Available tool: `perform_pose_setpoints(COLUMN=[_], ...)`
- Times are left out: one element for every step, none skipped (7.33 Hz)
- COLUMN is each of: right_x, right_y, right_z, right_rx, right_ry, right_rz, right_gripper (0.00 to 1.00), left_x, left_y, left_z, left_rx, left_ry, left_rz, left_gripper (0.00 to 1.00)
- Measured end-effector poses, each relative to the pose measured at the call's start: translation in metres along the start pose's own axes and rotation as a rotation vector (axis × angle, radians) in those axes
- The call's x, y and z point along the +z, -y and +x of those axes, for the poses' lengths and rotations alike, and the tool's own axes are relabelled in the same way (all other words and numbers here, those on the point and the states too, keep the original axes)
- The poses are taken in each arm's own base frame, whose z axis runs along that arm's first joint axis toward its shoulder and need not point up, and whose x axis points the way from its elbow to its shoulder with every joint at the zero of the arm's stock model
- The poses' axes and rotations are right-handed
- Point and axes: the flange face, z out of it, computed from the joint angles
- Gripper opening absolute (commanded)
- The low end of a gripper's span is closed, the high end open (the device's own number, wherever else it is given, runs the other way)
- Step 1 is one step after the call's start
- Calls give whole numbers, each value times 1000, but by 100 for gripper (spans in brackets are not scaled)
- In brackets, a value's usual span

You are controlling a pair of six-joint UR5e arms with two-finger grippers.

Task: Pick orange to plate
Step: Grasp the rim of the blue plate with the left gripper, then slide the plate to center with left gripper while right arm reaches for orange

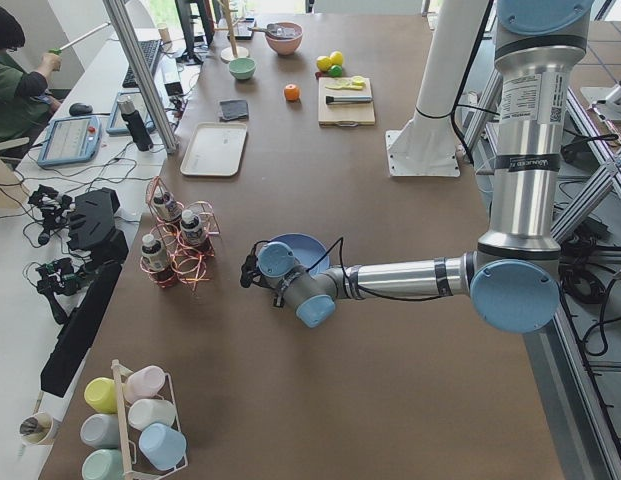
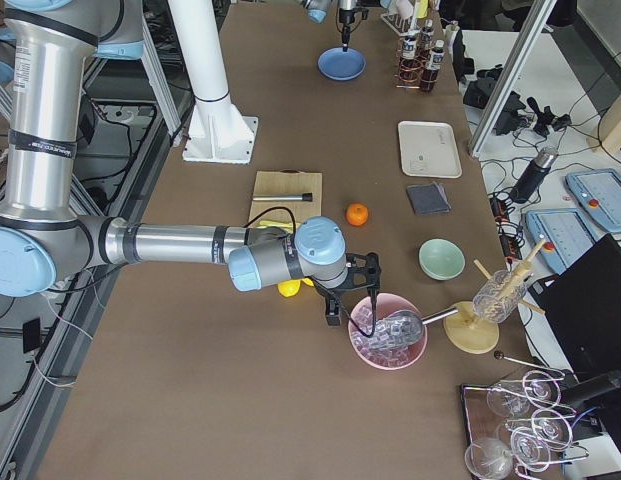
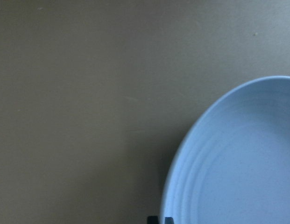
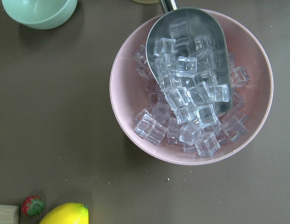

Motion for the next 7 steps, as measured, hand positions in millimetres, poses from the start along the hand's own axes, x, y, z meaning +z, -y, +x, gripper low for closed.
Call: perform_pose_setpoints(right_x=[-1,-3,-6,-7,-1,9,22], right_y=[1,2,9,21,35,50,63], right_z=[-1,-4,-14,-36,-65,-99,-136], right_rx=[-2,9,38,59,61,60,43], right_ry=[0,0,2,9,16,23,37], right_rz=[3,7,17,25,20,11,-6], right_gripper=[100,100,100,100,100,100,100], left_x=[-17,-32,-38,-32,-16,3,21], left_y=[13,22,28,30,28,28,29], left_z=[24,50,77,112,153,198,239], left_rx=[-49,-99,-149,-190,-220,-256,-293], left_ry=[-58,-95,-113,-119,-124,-138,-155], left_rz=[6,21,38,53,66,79,92], left_gripper=[0,0,0,0,0,0,0])
